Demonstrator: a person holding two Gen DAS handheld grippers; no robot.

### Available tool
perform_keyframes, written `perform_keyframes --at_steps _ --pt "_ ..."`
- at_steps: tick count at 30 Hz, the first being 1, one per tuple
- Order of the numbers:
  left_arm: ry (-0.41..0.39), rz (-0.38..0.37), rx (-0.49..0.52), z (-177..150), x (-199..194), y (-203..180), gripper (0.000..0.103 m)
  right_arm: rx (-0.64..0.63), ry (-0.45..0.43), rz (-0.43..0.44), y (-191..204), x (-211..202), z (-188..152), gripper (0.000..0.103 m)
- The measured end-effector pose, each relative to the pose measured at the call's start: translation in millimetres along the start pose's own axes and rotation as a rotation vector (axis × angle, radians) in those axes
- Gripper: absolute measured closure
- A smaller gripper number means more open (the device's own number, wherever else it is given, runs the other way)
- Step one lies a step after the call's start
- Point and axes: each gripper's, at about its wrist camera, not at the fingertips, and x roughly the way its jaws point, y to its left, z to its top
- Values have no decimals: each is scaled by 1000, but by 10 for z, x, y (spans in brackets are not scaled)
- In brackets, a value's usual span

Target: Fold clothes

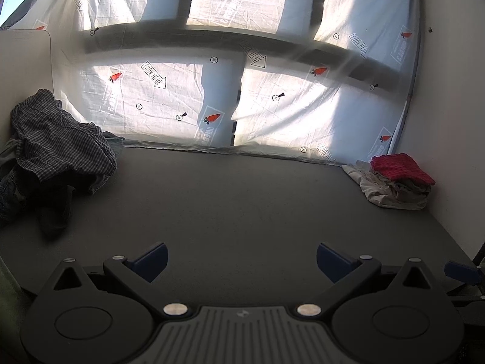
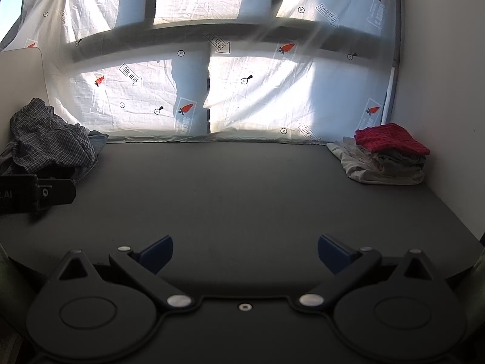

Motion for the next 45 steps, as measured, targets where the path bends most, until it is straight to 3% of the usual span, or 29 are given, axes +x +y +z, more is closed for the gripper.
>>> perform_keyframes --at_steps 4,11,14,18,21,24,28,34,39,45 --pt "40 21 9 31 226 -65 0 11 17 -27 -139 161 25 0" --pt "109 72 -64 263 663 28 0 64 4 -16 -346 644 237 0" --pt "126 133 -74 408 819 129 0 74 -19 58 -349 936 382 0" --pt "177 208 -163 673 1122 408 0 116 -2 131 -288 1337 615 0" --pt "214 282 -194 845 1319 620 0 78 -2 155 -149 1621 773 0" --pt "192 376 -200 946 1380 885 0 18 6 184 42 1926 935 0" --pt "184 436 -308 991 1431 1454 0 -64 14 225 452 2299 1163 0" --pt "178 477 -453 1061 1683 2666 0 -129 -2 256 1269 2792 1390 0" --pt "145 507 -479 1262 1867 3554 0 -171 -8 270 2164 3244 1542 2" --pt "110 550 -530 1371 2031 4362 3 -331 -48 326 3291 3636 1546 9"
